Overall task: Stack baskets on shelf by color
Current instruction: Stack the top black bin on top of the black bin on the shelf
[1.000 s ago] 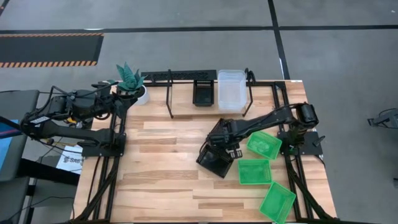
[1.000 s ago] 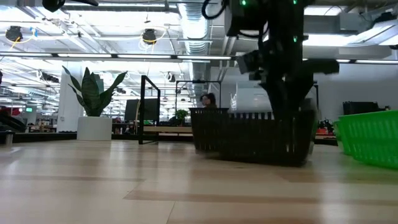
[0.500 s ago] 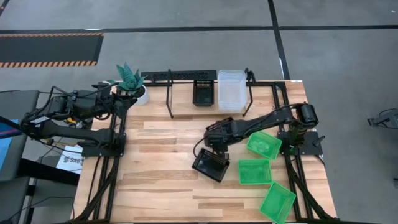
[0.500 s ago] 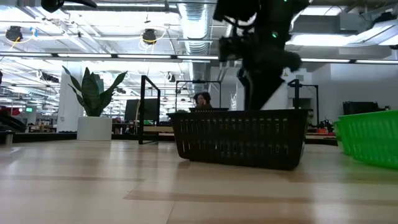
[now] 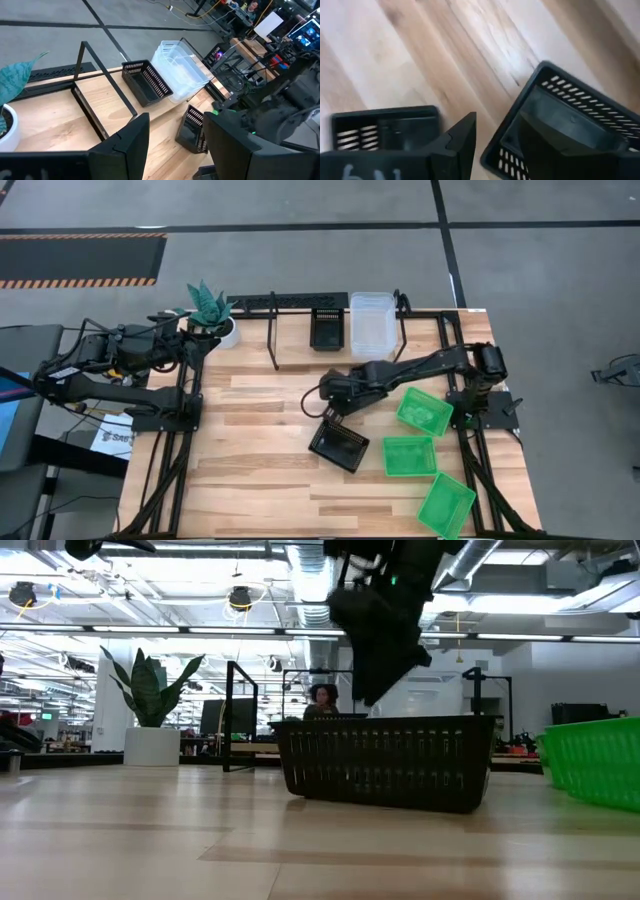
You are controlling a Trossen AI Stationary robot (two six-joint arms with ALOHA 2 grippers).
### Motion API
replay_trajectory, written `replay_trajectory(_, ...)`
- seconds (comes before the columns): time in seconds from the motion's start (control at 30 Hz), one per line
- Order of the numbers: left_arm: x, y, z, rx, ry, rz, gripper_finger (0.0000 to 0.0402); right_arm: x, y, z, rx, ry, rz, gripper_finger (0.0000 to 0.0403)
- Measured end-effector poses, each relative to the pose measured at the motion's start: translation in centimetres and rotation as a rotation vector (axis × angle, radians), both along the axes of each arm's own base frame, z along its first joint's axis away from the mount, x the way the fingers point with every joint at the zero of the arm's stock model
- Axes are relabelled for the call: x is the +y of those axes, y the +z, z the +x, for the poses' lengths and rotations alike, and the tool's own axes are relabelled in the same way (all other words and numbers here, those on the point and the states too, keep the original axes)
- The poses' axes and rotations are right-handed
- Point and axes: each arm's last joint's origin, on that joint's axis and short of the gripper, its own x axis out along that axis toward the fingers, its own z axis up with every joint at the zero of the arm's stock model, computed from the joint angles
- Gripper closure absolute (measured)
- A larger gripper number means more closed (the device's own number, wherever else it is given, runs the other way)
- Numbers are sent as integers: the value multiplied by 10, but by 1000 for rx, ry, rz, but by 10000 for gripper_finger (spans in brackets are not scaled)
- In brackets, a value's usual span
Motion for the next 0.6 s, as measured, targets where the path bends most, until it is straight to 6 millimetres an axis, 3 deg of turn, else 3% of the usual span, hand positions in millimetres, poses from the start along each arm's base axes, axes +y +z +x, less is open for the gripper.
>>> replay_trajectory(0.27, 0, 0, 0, -1, 1, -1, 228, 7, -31, 7, 99, 29, -11, 240)
replay_trajectory(0.47, 0, 0, 0, -1, 0, -1, 228, 2, -49, 9, 168, 4, -10, 240)
replay_trajectory(0.6, 0, 0, 1, -1, 0, -1, 228, 3, -53, 11, 172, 5, -7, 240)
